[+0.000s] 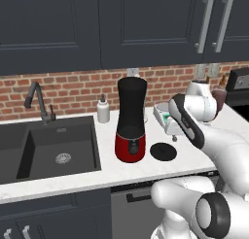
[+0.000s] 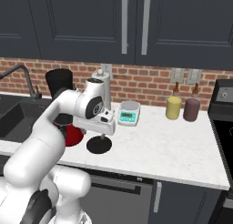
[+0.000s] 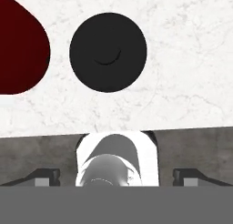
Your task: Close the lid blender by securely placing the lid on top.
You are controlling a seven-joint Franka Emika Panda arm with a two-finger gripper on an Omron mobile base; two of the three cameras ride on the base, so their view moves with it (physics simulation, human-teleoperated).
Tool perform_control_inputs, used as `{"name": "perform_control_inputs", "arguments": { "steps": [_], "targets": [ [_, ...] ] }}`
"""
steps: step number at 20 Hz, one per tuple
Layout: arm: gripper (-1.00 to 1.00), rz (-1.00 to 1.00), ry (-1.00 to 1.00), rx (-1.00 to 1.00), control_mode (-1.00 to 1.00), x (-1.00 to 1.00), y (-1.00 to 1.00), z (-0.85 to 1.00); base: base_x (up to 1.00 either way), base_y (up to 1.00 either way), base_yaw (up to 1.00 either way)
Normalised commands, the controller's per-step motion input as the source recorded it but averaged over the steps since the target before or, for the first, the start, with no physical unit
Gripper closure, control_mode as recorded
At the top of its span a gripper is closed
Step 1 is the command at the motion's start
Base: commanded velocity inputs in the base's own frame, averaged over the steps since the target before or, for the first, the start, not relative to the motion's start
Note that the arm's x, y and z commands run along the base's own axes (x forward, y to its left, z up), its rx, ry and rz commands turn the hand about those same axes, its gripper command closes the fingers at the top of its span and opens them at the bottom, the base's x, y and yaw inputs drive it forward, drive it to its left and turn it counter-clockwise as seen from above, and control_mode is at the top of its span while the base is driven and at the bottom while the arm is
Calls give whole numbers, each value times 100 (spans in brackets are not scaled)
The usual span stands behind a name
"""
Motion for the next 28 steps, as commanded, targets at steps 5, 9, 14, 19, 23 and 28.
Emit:
{"name": "perform_control_inputs", "arguments": {
  "steps": [5, 9, 14, 19, 23, 28],
  "targets": [
    [-100, -7, 9, 3, -100, 20, -39, -62, 0, 0, 0],
    [-100, -12, 7, 0, -100, 38, -5, -16, 0, 0, 0],
    [-100, -7, 14, 0, -100, 49, 1, 0, 0, 0, 0],
    [-100, 0, 9, 0, -100, 11, 0, -1, 0, 0, 0],
    [-100, 0, 10, 0, -100, 0, 20, -21, 0, 0, 0],
    [-100, 0, 2, 0, -100, 1, 33, -22, 0, 0, 0]
  ]
}}
